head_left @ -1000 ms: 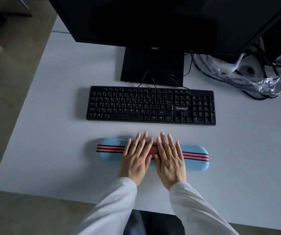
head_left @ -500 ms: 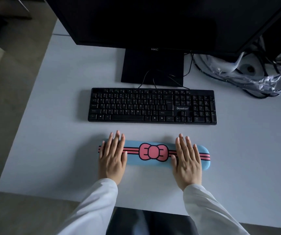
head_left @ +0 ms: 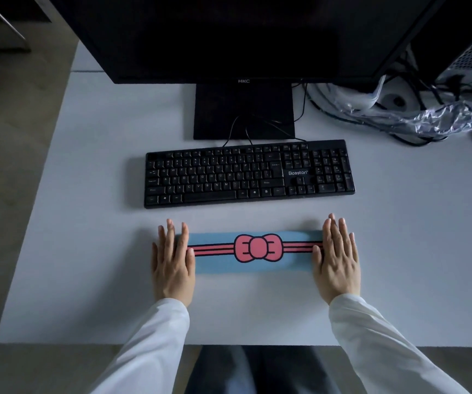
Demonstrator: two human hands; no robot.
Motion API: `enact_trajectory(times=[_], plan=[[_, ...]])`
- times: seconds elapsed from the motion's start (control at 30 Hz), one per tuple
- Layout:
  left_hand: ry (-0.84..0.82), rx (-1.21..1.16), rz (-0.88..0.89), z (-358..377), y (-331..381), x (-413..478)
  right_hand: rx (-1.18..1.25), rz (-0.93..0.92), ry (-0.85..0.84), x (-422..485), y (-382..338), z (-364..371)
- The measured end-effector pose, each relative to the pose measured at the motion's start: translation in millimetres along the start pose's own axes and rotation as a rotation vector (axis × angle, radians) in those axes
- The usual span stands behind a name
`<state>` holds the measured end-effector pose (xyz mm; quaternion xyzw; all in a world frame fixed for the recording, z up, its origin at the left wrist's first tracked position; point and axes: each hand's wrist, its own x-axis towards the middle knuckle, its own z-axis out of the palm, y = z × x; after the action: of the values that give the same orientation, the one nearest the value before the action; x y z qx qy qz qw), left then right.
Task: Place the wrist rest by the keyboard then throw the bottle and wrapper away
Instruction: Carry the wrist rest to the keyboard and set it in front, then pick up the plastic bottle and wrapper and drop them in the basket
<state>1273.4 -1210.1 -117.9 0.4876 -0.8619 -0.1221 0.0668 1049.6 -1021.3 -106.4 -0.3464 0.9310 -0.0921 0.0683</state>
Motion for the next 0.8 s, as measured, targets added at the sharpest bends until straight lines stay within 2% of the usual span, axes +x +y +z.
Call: enact_trajectory(times=[0.13, 0.27, 0.47, 0.7, 0.8], plan=[[-0.033, -0.044, -0.058, -2.5, 4.1, -0.4, 0.013, 0.098, 0.029, 1.0, 15.4, -4.9], [-0.089, -0.117, -0.149, -13.6, 9.6, -0.2, -0.025, 0.207, -0.067, -6.3, 34.7, -16.7], [-0.002, -0.179, -0.182, -35.1, 42.9, -6.0, 0.128, 0.345, 0.006, -32.8, 66.4, -54.3], [-0.035, -0.28, -0.063, -27.4, 145.9, -60.0, 0.37, 0.477, 0.089, -82.8, 139.2, -107.7], [-0.137, -0.345, -0.013, -9.6, 213.9, -93.5, 0.411, 0.562, 0.146, -116.4, 187.1, -134.5]])
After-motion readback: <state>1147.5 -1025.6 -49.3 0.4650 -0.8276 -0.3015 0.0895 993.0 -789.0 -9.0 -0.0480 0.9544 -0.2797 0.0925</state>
